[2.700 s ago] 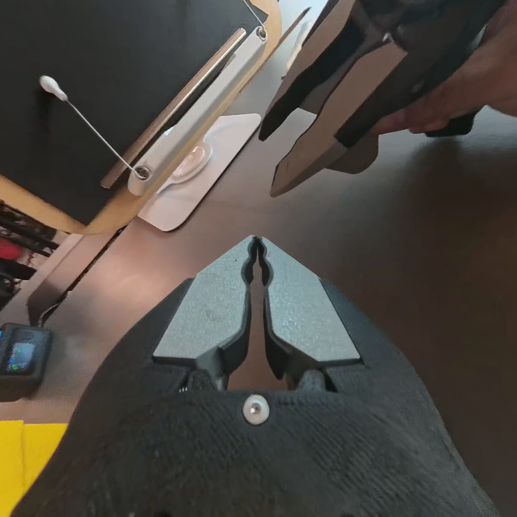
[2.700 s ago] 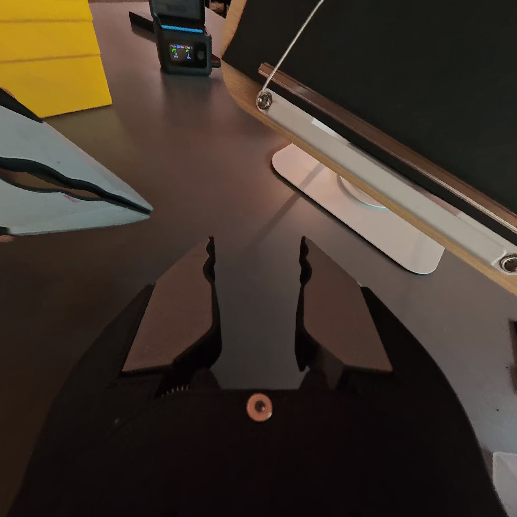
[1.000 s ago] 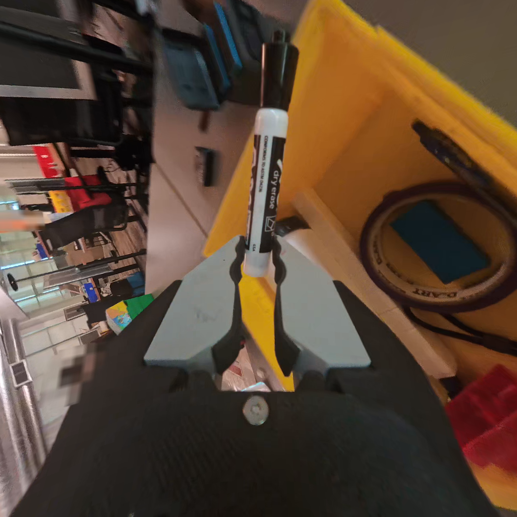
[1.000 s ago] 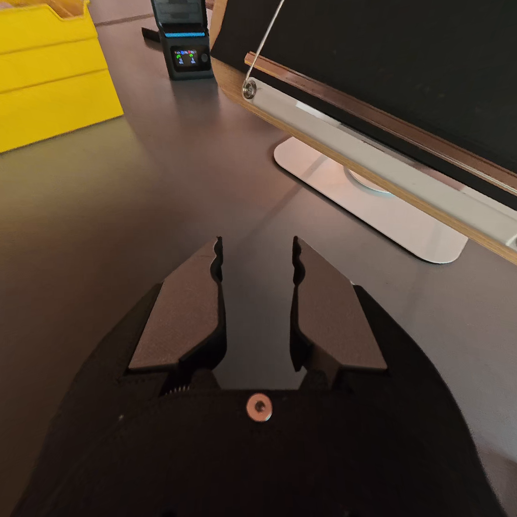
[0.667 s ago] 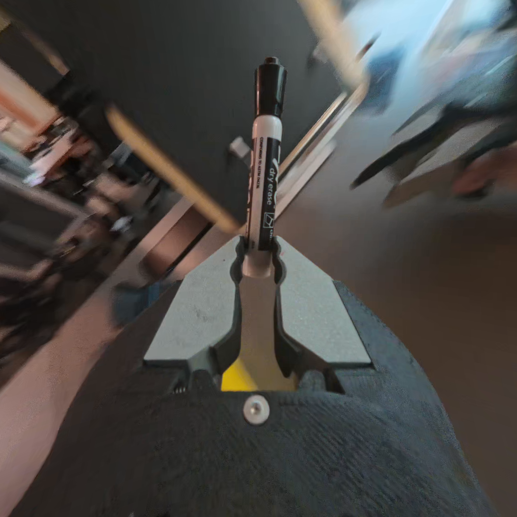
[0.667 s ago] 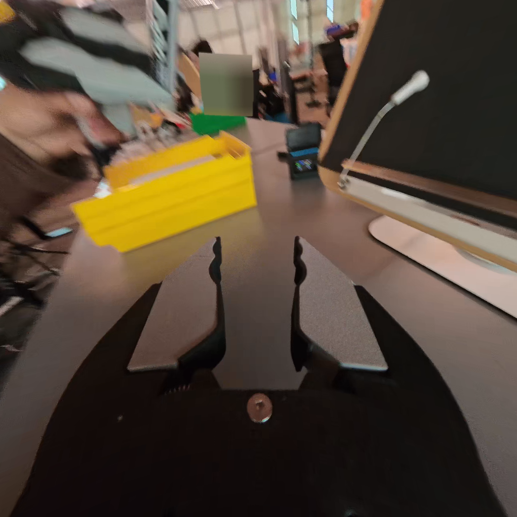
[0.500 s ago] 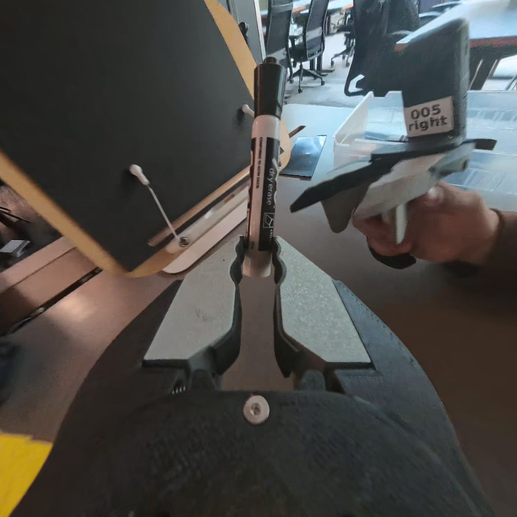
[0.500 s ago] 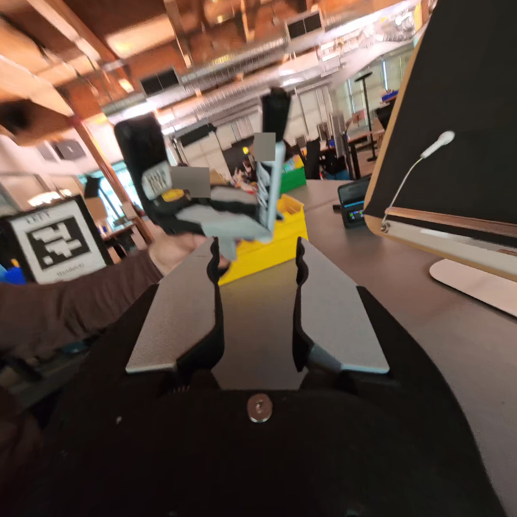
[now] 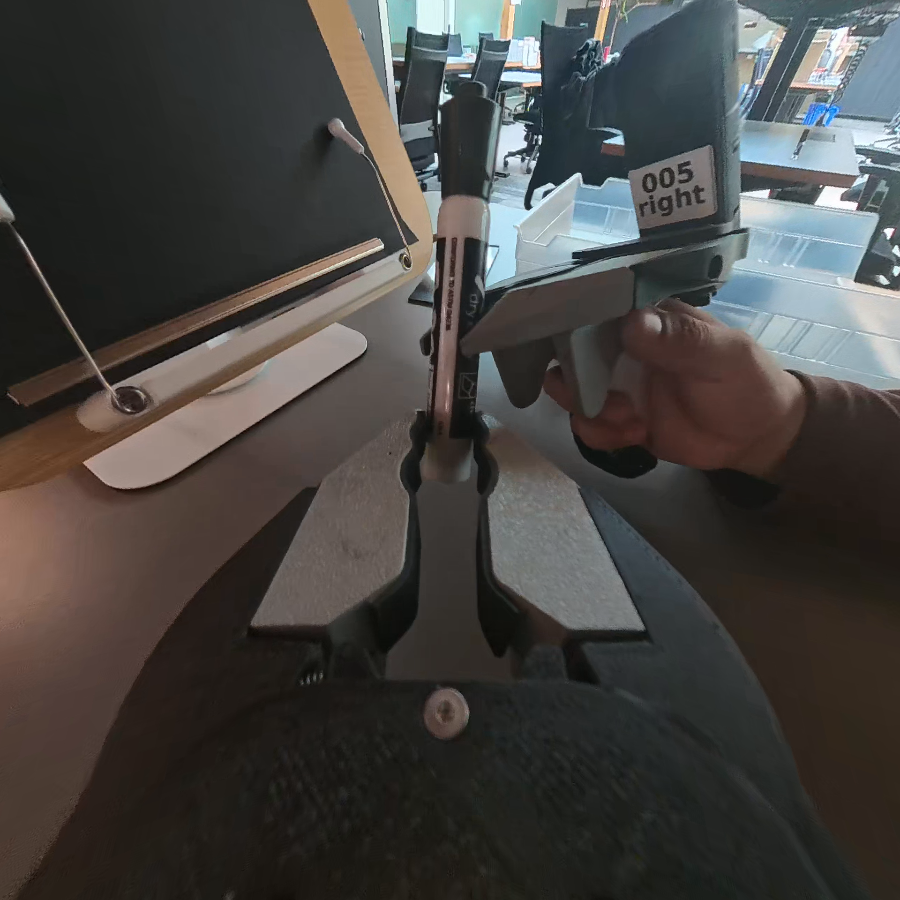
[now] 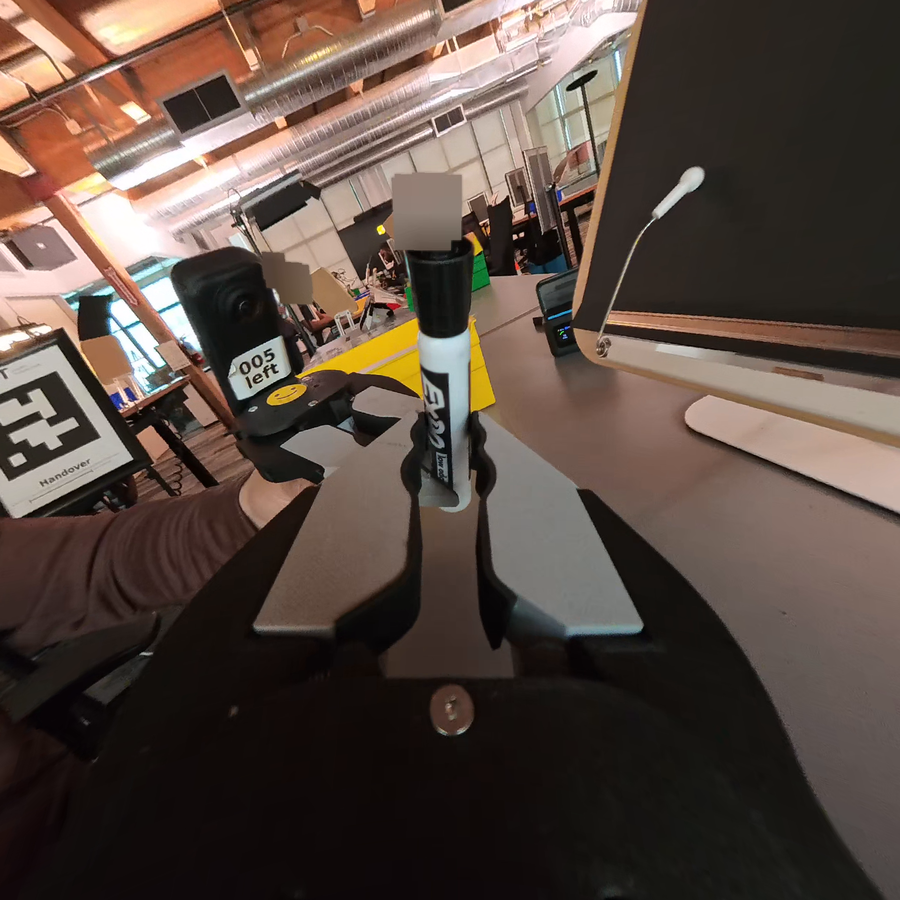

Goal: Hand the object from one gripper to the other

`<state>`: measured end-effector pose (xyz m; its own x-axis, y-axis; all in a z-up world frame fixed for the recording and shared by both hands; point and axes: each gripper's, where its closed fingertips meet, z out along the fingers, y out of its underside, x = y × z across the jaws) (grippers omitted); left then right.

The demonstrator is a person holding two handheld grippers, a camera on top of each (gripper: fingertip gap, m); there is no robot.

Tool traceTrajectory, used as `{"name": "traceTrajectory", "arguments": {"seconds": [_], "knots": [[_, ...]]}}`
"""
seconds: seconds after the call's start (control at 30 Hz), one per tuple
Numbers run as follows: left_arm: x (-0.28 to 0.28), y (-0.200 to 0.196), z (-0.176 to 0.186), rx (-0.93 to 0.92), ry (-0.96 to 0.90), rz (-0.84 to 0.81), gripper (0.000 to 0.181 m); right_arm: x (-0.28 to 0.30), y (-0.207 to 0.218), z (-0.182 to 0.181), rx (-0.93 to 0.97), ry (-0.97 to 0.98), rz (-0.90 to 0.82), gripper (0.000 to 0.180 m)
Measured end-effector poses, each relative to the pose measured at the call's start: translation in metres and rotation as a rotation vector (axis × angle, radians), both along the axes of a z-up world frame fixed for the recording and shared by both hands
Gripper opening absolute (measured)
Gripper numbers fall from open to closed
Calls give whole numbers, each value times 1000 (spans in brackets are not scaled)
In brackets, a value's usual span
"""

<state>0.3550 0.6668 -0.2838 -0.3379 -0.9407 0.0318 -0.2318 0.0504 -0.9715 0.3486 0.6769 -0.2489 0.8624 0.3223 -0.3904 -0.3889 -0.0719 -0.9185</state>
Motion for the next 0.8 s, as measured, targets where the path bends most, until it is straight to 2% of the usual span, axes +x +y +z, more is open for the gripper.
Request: {"name": "traceTrajectory", "arguments": {"seconds": [0.27, 0.43, 0.6, 0.8], "knots": [[-4, -15, -3, -20, 21, -54, 16, -12, 3, -4, -22, -71, -14, 16], [-4, -16, -6, -53, 39, -53, 16, -11, 4, -10, -80, -191, -57, 16], [-5, -2, -14, 76, 61, -1, 26, 16, 1, -22, -191, -426, -246, 16], [-7, -6, 3, 38, -17, -20, 31, 27, 0, -46, -378, -728, -336, 16]]}}
